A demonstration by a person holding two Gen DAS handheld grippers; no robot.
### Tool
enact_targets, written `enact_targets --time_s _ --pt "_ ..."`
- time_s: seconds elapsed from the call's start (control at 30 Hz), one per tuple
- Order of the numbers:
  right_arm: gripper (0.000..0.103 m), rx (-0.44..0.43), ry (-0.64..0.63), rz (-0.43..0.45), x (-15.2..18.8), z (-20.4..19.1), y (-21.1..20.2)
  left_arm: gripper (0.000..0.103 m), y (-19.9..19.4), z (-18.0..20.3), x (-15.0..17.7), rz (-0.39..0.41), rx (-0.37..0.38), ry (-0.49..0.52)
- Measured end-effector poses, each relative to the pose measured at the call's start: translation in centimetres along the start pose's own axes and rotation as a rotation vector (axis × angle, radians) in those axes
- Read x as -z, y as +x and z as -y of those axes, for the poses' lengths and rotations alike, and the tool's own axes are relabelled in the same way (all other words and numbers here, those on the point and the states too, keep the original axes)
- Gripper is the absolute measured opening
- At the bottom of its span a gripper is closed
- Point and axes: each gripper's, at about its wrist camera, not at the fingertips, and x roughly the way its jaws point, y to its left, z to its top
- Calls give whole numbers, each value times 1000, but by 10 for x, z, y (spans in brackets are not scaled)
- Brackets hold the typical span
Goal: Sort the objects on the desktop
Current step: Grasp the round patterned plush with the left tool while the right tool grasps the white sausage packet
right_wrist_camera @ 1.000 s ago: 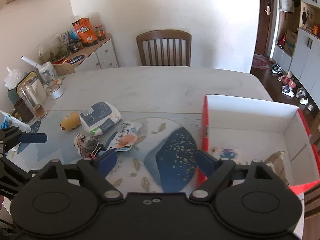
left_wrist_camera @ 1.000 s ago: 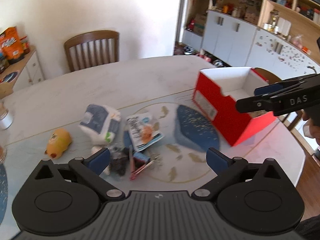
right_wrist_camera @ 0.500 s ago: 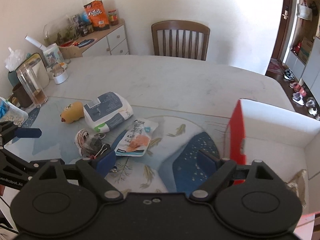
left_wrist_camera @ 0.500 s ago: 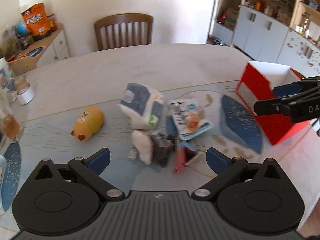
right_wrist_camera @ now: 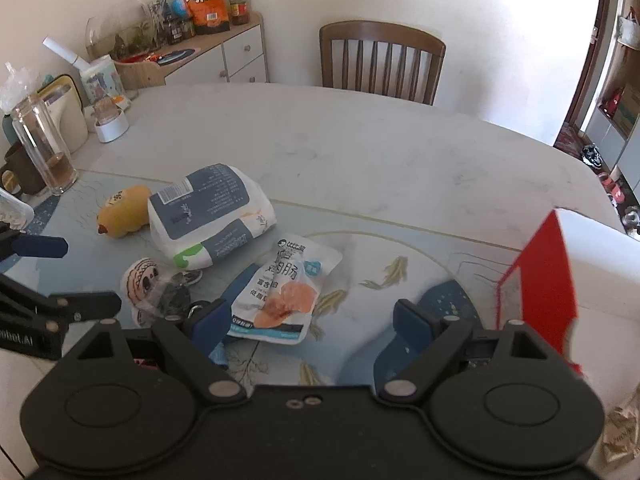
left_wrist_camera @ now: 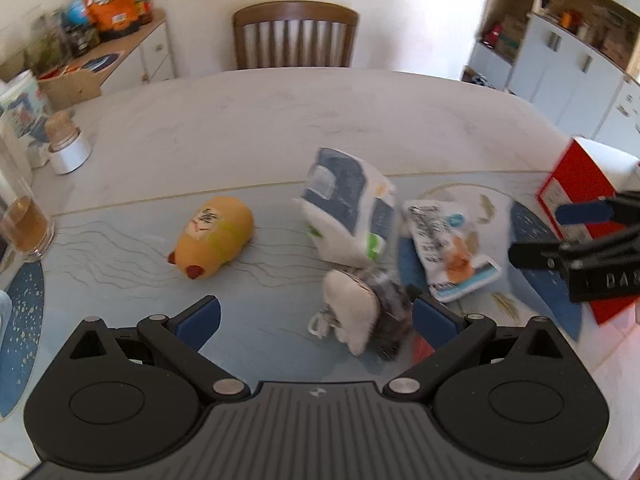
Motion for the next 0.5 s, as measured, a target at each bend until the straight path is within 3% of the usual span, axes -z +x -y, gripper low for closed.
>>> enact_targets --time_s 0.5 --pt "84 42 20 -59 -6 -2 67 102 33 -1 -4 -15 -57 -8"
